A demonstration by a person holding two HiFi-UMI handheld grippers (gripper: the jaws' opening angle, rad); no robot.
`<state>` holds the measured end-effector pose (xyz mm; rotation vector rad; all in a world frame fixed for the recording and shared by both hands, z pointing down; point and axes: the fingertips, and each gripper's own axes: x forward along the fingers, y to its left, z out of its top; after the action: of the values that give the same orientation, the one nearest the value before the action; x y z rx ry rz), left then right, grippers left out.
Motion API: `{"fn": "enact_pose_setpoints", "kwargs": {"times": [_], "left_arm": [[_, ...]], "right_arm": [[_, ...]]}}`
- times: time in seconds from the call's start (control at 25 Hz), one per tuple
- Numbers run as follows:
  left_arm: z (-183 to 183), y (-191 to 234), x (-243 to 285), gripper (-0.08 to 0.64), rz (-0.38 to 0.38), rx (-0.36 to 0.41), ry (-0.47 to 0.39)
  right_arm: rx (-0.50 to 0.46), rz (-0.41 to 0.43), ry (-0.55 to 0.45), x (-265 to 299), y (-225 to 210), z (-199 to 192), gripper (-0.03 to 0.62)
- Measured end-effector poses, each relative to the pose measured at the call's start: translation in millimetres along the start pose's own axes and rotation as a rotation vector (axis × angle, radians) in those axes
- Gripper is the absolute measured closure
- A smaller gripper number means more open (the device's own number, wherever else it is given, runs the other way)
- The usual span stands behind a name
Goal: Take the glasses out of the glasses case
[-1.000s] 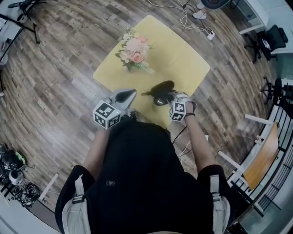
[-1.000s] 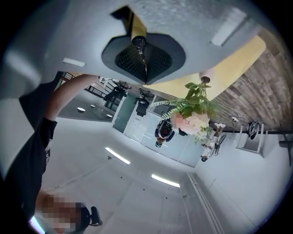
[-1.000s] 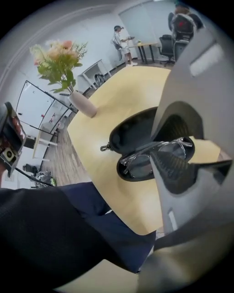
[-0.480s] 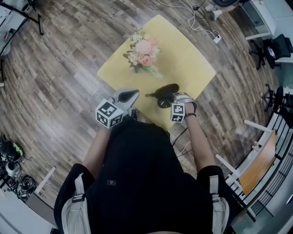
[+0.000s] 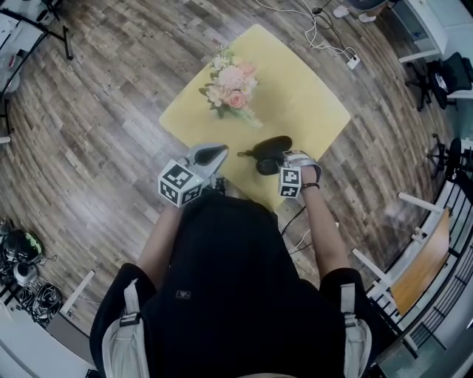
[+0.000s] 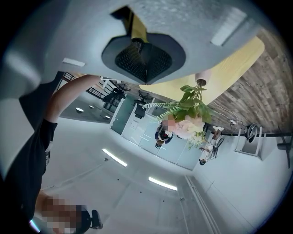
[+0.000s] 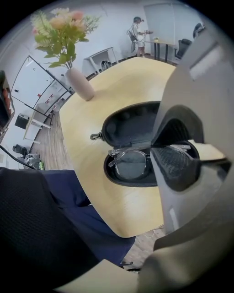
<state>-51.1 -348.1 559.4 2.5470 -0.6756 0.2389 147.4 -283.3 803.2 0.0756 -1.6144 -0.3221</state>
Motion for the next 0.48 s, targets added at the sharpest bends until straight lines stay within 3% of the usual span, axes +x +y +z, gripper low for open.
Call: {"fn": "enact_pose_setpoints", "kwargs": {"times": [0.48], "left_arm": [[3,-11,-3,0.549,0.018,-0.004,-0.025]], "right_arm": [[-0.033,-0.036,-0.001,-18,-8,-5,0.580]]}}
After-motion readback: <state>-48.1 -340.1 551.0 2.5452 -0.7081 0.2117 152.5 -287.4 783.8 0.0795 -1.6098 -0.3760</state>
